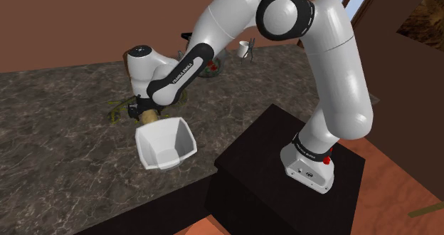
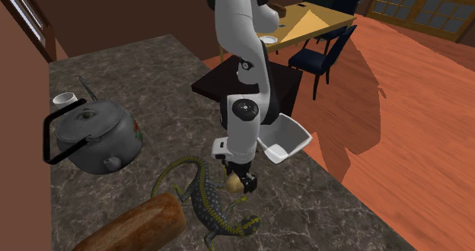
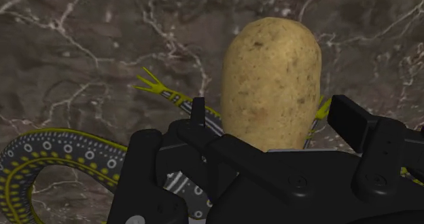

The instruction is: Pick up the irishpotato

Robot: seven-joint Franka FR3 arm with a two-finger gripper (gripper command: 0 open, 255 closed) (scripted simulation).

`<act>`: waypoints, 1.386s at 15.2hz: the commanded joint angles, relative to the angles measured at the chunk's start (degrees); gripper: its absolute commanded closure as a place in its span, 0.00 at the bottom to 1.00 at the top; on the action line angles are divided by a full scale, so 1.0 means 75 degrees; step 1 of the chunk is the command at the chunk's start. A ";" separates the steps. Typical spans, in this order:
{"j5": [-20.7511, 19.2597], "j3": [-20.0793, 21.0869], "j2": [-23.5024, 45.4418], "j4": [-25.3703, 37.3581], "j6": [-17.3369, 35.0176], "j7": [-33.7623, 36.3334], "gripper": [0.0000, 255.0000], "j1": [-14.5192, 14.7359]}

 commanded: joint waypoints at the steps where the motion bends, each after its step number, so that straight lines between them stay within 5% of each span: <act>1: -0.0022 -0.0026 0.0096 0.0064 0.0035 0.0014 0.00 0.0026; 2: -0.0022 -0.0028 0.0106 0.0076 0.0034 0.0013 1.00 0.0027; 21: 0.0252 0.0252 -0.0693 -0.0142 -0.0551 -0.0192 1.00 -0.0175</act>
